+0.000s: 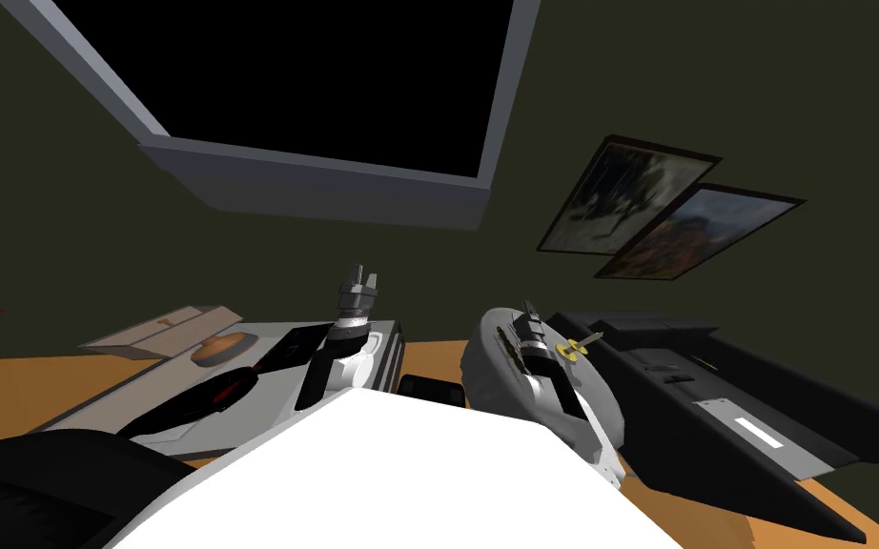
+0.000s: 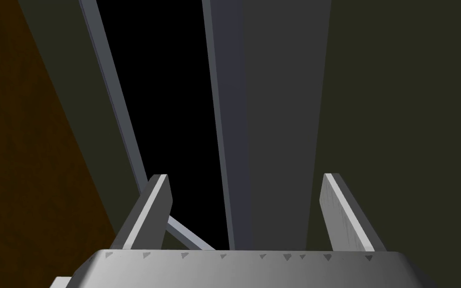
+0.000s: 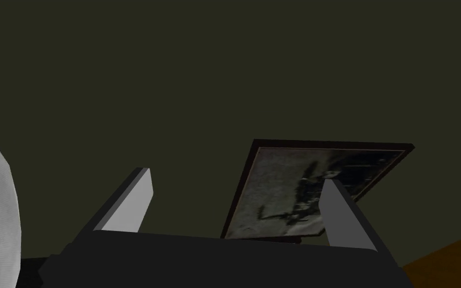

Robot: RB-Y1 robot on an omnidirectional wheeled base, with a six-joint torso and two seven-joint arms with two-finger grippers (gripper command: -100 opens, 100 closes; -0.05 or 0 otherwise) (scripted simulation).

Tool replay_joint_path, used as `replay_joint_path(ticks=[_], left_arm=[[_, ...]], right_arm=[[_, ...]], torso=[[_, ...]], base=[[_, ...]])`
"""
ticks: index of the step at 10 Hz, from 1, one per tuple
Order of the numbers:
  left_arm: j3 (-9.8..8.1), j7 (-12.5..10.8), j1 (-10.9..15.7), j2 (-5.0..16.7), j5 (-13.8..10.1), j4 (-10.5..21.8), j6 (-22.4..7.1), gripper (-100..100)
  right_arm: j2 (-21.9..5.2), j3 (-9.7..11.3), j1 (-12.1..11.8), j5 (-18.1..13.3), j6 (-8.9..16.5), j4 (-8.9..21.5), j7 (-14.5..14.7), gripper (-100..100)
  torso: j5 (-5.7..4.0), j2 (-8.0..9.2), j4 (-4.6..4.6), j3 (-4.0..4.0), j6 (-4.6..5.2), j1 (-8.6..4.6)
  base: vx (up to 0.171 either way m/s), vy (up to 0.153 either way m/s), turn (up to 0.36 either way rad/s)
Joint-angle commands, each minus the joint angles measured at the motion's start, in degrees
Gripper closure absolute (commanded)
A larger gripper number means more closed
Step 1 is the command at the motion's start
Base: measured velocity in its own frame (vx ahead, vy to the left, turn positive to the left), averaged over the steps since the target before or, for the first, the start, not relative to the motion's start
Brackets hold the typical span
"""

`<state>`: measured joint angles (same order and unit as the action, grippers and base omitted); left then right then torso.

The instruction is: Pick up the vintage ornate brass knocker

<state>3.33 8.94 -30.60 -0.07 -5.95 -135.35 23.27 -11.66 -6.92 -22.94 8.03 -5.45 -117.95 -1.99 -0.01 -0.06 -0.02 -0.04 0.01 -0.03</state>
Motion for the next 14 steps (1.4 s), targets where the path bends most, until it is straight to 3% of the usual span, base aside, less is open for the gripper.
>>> replay_joint_path(ticks=[1, 2, 5, 6, 7, 9, 10, 12, 13, 14], left_arm=[[0.0, 0.0, 0.0, 0.0, 0.0, 0.0, 0.0, 0], [0.0, 0.0, 0.0, 0.0, 0.0, 0.0, 0.0, 0], [0.0, 0.0, 0.0, 0.0, 0.0, 0.0, 0.0, 0], [0.0, 0.0, 0.0, 0.0, 0.0, 0.0, 0.0, 0], [0.0, 0.0, 0.0, 0.0, 0.0, 0.0, 0.0, 0], [0.0, 0.0, 0.0, 0.0, 0.0, 0.0, 0.0, 0], [0.0, 0.0, 0.0, 0.0, 0.0, 0.0, 0.0, 0], [0.0, 0.0, 0.0, 0.0, 0.0, 0.0, 0.0, 0], [0.0, 0.0, 0.0, 0.0, 0.0, 0.0, 0.0, 0], [0.0, 0.0, 0.0, 0.0, 0.0, 0.0, 0.0, 0]], right_arm=[[-1.3, -1.6, 0.6, 1.1, 2.9, 1.7, -0.6, -100], [-1.3, -1.6, 0.6, 1.1, 3.0, 1.7, -0.6, -100], [-3.5, -4.7, 1.7, 3.1, 7.4, 5.7, -1.6, -100], [-3.5, -4.7, 1.7, 3.1, 8.0, 5.7, -1.6, -100], [-4.7, -6.3, 2.3, 4.2, 10.2, 8.0, -2.2, -100], [-4.7, -6.3, 2.3, 4.2, 10.8, 8.0, -2.2, -100], [-6.0, -8.0, 3.0, 5.4, 13.3, 10.6, -2.8, -100], [-6.0, -8.0, 3.0, 5.4, 13.8, 10.6, -2.8, -100], [-7.2, -9.7, 3.7, 6.6, 16.4, 13.3, -3.5, -100], [-7.2, -9.7, 3.7, 6.6, 17.0, 13.3, -3.5, -100]], torso=[[0.0, 0.0, 0.0, 0.0, 0.0, 0.0], [0.0, -0.02, -0.01, -0.01, -0.01, 0.0], [0.0, -0.01, 0.0, -0.01, 0.0, 0.01], [0.0, -0.03, -0.01, -0.02, -0.01, 0.0], [0.0, 0.02, 0.0, 0.01, 0.01, 0.02], [-0.01, -0.05, -0.01, -0.03, 0.0, 0.0], [0.0, 0.01, 0.0, 0.0, 0.01, 0.03], [0.0, -0.05, -0.01, -0.03, 0.0, 0.02], [0.01, -0.05, -0.01, -0.03, 0.0, 0.04], [0.0, -0.04, -0.01, -0.02, -0.01, 0.03]], base=[[0.023, -0.002, 0.077], [0.013, -0.001, 0.043], [0.019, -0.002, 0.054], [0.006, -0.001, 0.02], [0.018, -0.002, 0.06], [0.022, -0.001, 0.029], [0.014, -0.001, 0.047], [0.032, -0.001, 0.022], [0.024, -0.001, 0.065], [0.033, -0.001, 0.04]])
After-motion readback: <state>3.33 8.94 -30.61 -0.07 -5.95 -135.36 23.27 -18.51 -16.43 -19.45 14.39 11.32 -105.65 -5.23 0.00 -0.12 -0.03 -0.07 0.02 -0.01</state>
